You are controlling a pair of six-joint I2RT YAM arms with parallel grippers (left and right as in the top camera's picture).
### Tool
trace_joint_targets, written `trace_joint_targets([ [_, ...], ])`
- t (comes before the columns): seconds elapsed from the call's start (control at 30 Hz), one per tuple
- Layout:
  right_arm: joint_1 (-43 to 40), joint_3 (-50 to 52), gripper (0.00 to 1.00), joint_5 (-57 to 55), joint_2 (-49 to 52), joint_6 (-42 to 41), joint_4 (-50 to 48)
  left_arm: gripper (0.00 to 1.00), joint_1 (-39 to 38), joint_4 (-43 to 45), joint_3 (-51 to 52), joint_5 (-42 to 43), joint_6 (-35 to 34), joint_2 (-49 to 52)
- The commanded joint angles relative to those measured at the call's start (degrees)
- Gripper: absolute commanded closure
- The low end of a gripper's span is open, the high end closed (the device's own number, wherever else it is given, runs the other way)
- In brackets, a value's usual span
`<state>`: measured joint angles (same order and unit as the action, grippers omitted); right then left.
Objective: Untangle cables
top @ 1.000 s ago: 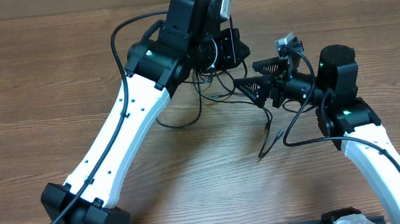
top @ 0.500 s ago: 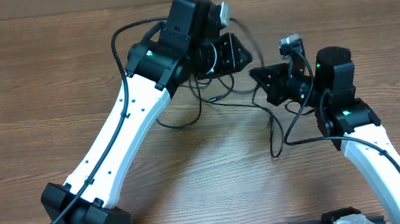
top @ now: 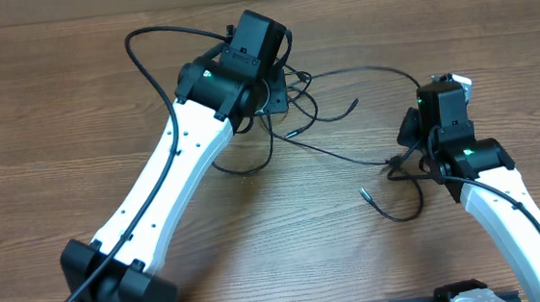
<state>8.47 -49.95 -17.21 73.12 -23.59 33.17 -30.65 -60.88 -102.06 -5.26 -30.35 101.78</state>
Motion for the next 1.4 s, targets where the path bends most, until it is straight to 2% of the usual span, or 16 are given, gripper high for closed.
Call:
trace_joint_targets([
  [0.0, -0.24, -1.38, 0.96, -4.02, -0.68, -3.67, 1.62, 0.51, 0.94, 1.46, 1.97, -2.99, 1.7, 3.96],
  [0.17, -0.24, -1.38, 0.96, -8.74, -0.68, -6.69, 5.22, 0.46, 3.78, 7.48, 2.25, -2.16, 1.79, 9.14],
  [0.33, -0.24, -1.38, 0.96, -7.98, -0.68, -6.64, 5.77, 0.43, 5.97, 15.56, 2.25, 2.95, 4.48, 14.34],
  [0.5, -0.22, -1.38, 0.96, -5.18, -0.68, -6.64, 6.21, 0.32, 6.36, 21.75, 2.25, 7.13, 5.57, 19.37],
  [0.63, -0.22, -1.38, 0.96, -5.18, -0.68, -6.64, 6.23, 0.32, 6.25, 24.41, 2.25, 12.85, 5.77, 23.02],
  [0.77, -0.24, -1.38, 0.96, -5.2, -0.68, -6.64, 6.25, 0.43, 6.4, 23.69, 2.25, 10.51, 6.27, 25.2],
  [0.83, -0.28, -1.38, 0.96, -5.7, -0.68, -6.64, 6.21, 0.58, 7.1, 22.49, 2.19, 7.13, 6.4, 25.16],
  [0.93, -0.94, -1.38, 0.96, -8.74, -0.68, -6.64, 6.19, 0.95, 8.57, 21.05, 2.08, 5.51, 6.91, 24.06],
  [1.1, -4.68, -1.38, 0.96, -13.03, -0.68, -6.64, 5.66, 0.96, 12.74, 17.03, 2.05, 5.01, 7.28, 20.11],
  [1.37, -15.19, -1.38, 0.96, -12.79, -0.68, -6.62, 4.28, 0.96, 18.38, 10.19, 2.03, 4.94, 7.65, 11.5],
])
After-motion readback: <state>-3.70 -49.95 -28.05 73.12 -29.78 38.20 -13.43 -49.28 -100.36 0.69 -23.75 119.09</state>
